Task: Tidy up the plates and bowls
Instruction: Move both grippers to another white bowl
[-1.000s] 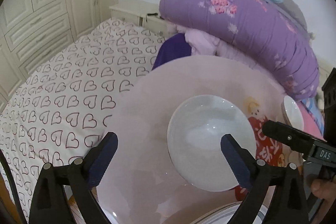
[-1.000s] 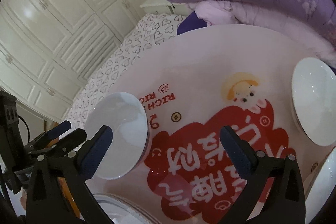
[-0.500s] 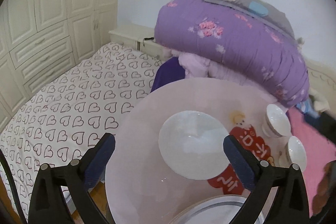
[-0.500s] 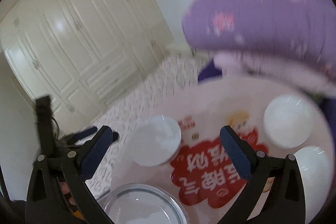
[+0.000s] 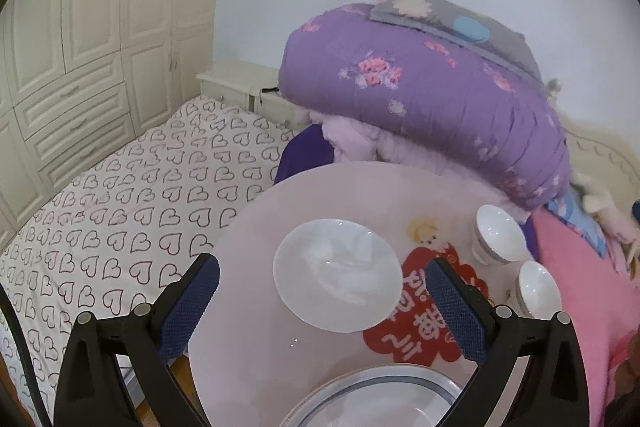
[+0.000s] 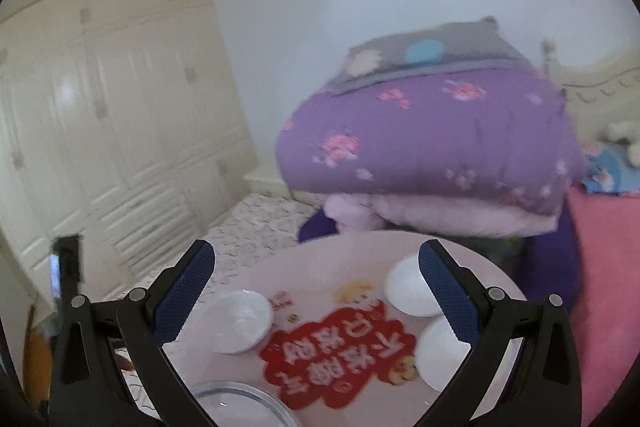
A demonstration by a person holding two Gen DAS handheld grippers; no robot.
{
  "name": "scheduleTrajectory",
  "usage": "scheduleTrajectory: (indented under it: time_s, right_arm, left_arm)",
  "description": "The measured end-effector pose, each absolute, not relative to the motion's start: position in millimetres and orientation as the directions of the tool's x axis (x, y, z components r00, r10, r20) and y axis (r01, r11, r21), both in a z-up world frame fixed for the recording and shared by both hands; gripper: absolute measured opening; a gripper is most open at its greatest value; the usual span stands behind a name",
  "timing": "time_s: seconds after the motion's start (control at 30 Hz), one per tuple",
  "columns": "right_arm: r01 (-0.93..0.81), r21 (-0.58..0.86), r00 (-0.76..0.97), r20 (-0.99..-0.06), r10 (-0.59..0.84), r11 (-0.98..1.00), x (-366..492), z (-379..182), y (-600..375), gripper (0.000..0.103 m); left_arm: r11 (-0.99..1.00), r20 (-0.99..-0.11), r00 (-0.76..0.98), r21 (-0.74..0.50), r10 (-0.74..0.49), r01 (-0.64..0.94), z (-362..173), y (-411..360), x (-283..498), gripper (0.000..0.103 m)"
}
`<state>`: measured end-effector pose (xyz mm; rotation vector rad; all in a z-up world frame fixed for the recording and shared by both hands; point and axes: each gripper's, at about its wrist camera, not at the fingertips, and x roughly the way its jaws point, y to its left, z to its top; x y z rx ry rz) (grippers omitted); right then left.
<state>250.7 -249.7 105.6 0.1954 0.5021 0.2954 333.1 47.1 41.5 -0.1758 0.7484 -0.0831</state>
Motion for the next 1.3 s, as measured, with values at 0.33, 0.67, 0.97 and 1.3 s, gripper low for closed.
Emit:
scheduleTrajectory:
  time_s: [0.33, 0.67, 0.97, 1.3]
  right_arm:
    - [-0.191, 0.326, 0.820, -0.465, 0.333, 0.926, 231, 68, -294, 0.099]
    - [-0.041, 0.317, 0.859, -0.473, 0.195, 0.948, 216, 51, -347, 0.103]
    - [-0.009, 0.229, 0.754, -0.637, 0.157, 0.973, 253, 7, -373, 0.083]
    - [-0.055, 0.192, 0.659, -0.730, 0.180, 0.980, 275, -20, -385, 0.076]
  left_arm:
    - [0.984, -0.643, 0.748, -0.157, -0.165, 0.083, 53, 14, 301, 0.102]
    - [0.979, -0.654, 0.729, -0.124, -0.201, 0.159, 51, -33, 299, 0.102]
    - [0.967, -0.707, 0.664, -0.121, -0.244, 0.226, 34, -81, 338, 0.102]
    - [0.949, -0.764, 0.583, -0.123, -0.276, 0.289, 9, -138, 382, 0.102]
